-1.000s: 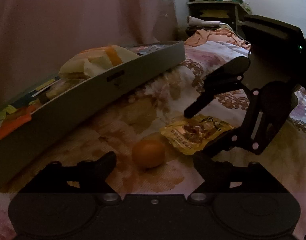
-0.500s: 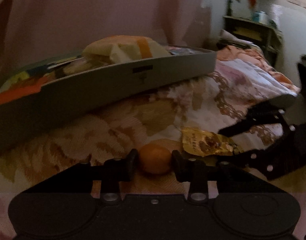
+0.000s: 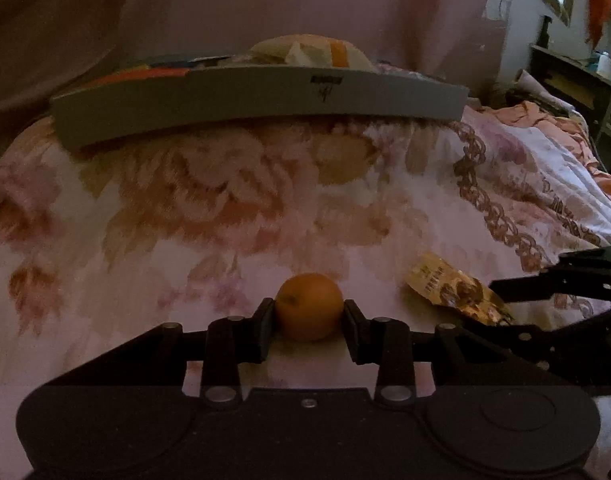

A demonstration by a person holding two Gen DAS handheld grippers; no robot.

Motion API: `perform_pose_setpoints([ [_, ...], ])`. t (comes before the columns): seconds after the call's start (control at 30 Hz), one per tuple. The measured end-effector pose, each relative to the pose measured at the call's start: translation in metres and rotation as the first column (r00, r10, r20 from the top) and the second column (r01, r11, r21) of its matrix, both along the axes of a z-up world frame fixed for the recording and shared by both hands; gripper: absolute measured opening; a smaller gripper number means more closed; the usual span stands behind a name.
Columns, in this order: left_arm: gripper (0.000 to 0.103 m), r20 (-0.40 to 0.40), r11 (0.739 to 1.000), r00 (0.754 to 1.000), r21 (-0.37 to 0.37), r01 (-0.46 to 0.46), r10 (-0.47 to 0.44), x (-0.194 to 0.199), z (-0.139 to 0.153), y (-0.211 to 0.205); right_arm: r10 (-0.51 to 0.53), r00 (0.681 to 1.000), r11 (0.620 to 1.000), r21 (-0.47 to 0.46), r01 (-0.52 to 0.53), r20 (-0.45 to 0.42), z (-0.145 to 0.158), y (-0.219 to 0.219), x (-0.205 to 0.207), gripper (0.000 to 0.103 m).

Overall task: Organize snacks
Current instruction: 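Grasp the orange ball with the left tool while the right tool grasps the gold packet, then lift the orange ball and gold packet off the bedspread with both tools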

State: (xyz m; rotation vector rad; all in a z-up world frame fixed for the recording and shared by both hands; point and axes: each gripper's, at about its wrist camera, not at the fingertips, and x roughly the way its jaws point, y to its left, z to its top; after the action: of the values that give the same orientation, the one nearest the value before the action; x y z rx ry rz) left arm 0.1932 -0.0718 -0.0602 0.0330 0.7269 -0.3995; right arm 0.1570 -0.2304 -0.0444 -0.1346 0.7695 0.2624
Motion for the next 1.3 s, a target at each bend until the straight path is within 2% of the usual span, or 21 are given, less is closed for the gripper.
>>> perform_pose_setpoints([
  [0.13, 0.037, -0.026, 0.999, 0.999, -0.016, -0.028, 0.027, -0.02, 0.001, 0.006, -0.024, 0.999, 1.0, 0.007, 0.024, -0.035, -0.001, 0.012, -0.023, 0.056],
  [0.33, 0.037, -0.048, 0.998, 0.997, -0.027, -0.054, 0.053, -0.046, 0.001, 0.015, -0.036, 0.998, 0.999, 0.026, 0.038, -0.044, -0.002, 0.026, -0.046, 0.057],
  [0.57, 0.037, -0.059, 0.995, 0.994, -0.023, -0.097, 0.096, -0.055, 0.005, 0.024, -0.056, 0.998, 0.998, 0.03, 0.056, -0.003, -0.004, 0.031, -0.057, 0.059],
  [0.67, 0.037, -0.065, 0.994, 0.993, -0.032, -0.105, 0.103, -0.056, 0.003, 0.028, -0.049, 0.999, 0.998, 0.041, 0.048, 0.019, -0.007, 0.03, -0.057, 0.064],
  [0.73, 0.037, -0.064, 0.994, 0.993, -0.033, -0.105, 0.103, -0.057, 0.003, 0.028, -0.049, 0.998, 0.998, 0.05, 0.047, 0.037, -0.009, 0.03, -0.057, 0.071],
  [0.8, 0.037, -0.064, 0.994, 0.993, -0.033, -0.105, 0.103, -0.057, 0.002, 0.028, -0.051, 0.997, 0.997, 0.06, 0.048, 0.049, -0.011, 0.029, -0.055, 0.083],
  [0.93, 0.037, -0.063, 0.994, 0.993, -0.034, -0.104, 0.102, -0.057, 0.002, 0.028, -0.058, 0.997, 0.994, 0.096, 0.052, 0.06, -0.016, 0.027, -0.053, 0.084],
  [1.03, 0.037, -0.064, 0.994, 0.993, -0.031, -0.102, 0.1, -0.057, 0.002, 0.027, -0.06, 0.996, 0.992, 0.118, 0.052, 0.063, -0.019, 0.027, -0.052, 0.083],
  [1.17, 0.037, -0.062, 0.995, 0.993, -0.028, -0.097, 0.095, -0.057, 0.003, 0.027, -0.04, 0.997, 0.991, 0.132, 0.032, 0.059, -0.019, 0.031, -0.054, 0.06],
  [1.3, 0.037, -0.059, 0.995, 0.994, -0.026, -0.096, 0.095, -0.058, 0.003, 0.026, -0.035, 0.996, 0.995, 0.097, 0.027, 0.079, -0.018, 0.039, -0.058, 0.055],
])
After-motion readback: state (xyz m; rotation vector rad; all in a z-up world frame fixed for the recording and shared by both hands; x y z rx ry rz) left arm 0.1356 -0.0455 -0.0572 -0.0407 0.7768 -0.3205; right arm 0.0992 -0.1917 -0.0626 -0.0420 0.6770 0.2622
